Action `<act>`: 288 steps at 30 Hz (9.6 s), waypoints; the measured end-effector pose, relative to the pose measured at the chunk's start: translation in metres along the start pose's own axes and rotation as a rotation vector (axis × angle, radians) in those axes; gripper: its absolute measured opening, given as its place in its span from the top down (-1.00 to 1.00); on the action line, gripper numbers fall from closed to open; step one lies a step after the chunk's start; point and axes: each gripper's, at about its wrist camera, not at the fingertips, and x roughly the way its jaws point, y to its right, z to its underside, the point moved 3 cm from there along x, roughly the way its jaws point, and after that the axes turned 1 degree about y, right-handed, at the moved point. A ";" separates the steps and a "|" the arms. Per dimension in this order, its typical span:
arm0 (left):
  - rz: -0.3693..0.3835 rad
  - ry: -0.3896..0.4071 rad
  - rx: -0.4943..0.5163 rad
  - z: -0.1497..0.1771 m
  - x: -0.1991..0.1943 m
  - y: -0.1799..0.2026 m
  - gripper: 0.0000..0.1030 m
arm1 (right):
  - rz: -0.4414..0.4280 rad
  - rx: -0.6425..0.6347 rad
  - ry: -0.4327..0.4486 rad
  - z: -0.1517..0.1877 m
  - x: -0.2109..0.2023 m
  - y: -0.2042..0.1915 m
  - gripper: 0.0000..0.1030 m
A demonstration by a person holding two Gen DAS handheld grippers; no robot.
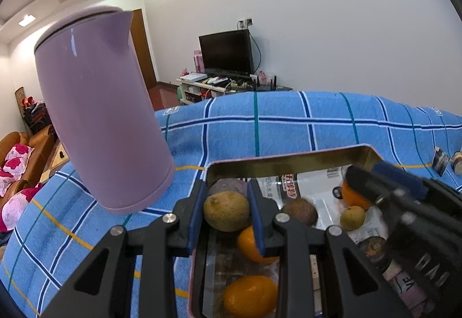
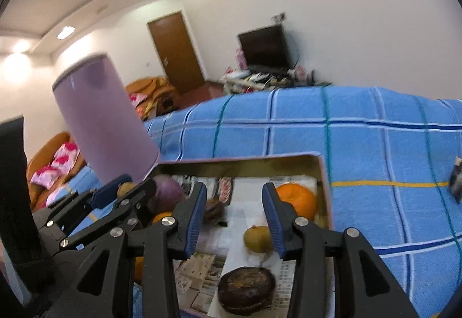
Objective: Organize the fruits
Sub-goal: 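Lower the potato into the tin with the left tool while the right tool releases the dark fruit, then lift both open tools from the tin toward the cans beside the white mug, then grasp a dark printed can with the left tool while the right tool grasps a striped can, then carry the dark can to the tin with the left tool while the right tool carries the striped can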
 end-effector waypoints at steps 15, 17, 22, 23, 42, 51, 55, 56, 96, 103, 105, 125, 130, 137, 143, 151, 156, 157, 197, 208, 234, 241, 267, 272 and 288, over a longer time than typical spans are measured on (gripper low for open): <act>0.071 0.008 0.019 0.000 -0.003 0.019 0.37 | 0.180 0.109 0.174 -0.005 -0.042 0.033 -0.17; 0.062 0.005 0.011 0.000 -0.002 0.018 0.36 | 0.184 0.105 0.179 -0.005 -0.044 0.033 -0.17; 0.045 0.008 0.002 0.001 -0.004 0.017 -0.24 | 0.193 0.093 0.181 -0.004 -0.044 0.031 -0.17; 0.034 0.011 -0.002 0.001 -0.005 0.016 -0.47 | 0.194 0.091 0.181 -0.004 -0.045 0.031 -0.17; 0.009 0.032 -0.039 -0.002 -0.007 0.011 -0.90 | 0.281 0.037 0.273 -0.007 -0.059 0.027 -0.43; 0.009 0.036 -0.053 -0.001 -0.008 0.008 -0.92 | 0.300 -0.003 0.304 -0.006 -0.067 0.024 -0.45; 0.009 0.040 -0.053 -0.001 -0.008 0.008 -0.92 | 0.303 -0.027 0.308 -0.005 -0.069 0.020 -0.45; 0.010 0.041 -0.053 -0.001 -0.009 0.008 -0.92 | 0.305 -0.034 0.309 -0.004 -0.070 0.019 -0.45; 0.032 0.117 -0.050 0.003 -0.034 0.026 -0.92 | 0.415 -0.100 0.304 0.004 -0.106 0.039 -0.45; 0.032 0.121 -0.064 0.005 -0.039 0.026 -0.92 | 0.420 -0.100 0.303 0.006 -0.113 0.044 -0.45; 0.032 0.122 -0.069 0.005 -0.040 0.026 -0.92 | 0.420 -0.101 0.301 0.006 -0.114 0.046 -0.45; 0.000 0.141 -0.045 0.013 -0.059 0.045 -0.92 | 0.431 -0.130 0.288 0.016 -0.141 0.070 -0.45; 0.025 0.137 -0.018 0.015 -0.064 0.059 -0.92 | 0.451 -0.116 0.282 0.018 -0.155 0.090 -0.45; 0.116 0.093 0.005 0.019 -0.069 0.089 -0.92 | 0.489 -0.097 0.266 0.018 -0.176 0.127 -0.45; 0.185 0.084 0.057 0.021 -0.076 0.128 -0.92 | 0.551 -0.059 0.256 0.018 -0.199 0.166 -0.45; 0.303 0.048 0.113 0.019 -0.079 0.185 -0.92 | 0.616 0.039 0.212 0.018 -0.220 0.222 -0.45; 0.346 0.010 0.124 0.009 -0.071 0.224 -0.92 | 0.615 0.149 0.150 0.020 -0.224 0.257 -0.45; 0.353 -0.009 0.125 0.005 -0.066 0.235 -0.91 | 0.605 0.174 0.139 0.021 -0.223 0.262 -0.45; 0.371 -0.165 0.075 0.003 -0.037 0.278 0.02 | 0.459 0.325 0.012 0.012 -0.202 0.290 -0.45; 0.321 -0.114 0.041 0.001 -0.038 0.256 0.02 | 0.491 0.322 -0.173 -0.016 -0.095 0.311 -0.45; 0.280 -0.008 0.082 0.006 -0.067 0.255 0.02 | 0.584 -0.027 0.151 0.009 -0.176 0.222 0.13; 0.281 -0.011 0.065 0.009 -0.072 0.247 0.02 | 0.565 0.013 0.171 0.018 -0.190 0.218 0.13; 0.280 0.009 0.061 0.017 -0.085 0.232 0.02 | 0.522 -0.032 0.194 0.028 -0.205 0.190 0.13; 0.279 0.009 0.060 0.018 -0.086 0.229 0.02 | 0.518 -0.041 0.193 0.030 -0.205 0.185 0.13; 0.246 0.000 0.097 0.025 -0.089 0.196 0.02 | 0.469 -0.044 0.155 0.035 -0.191 0.160 0.13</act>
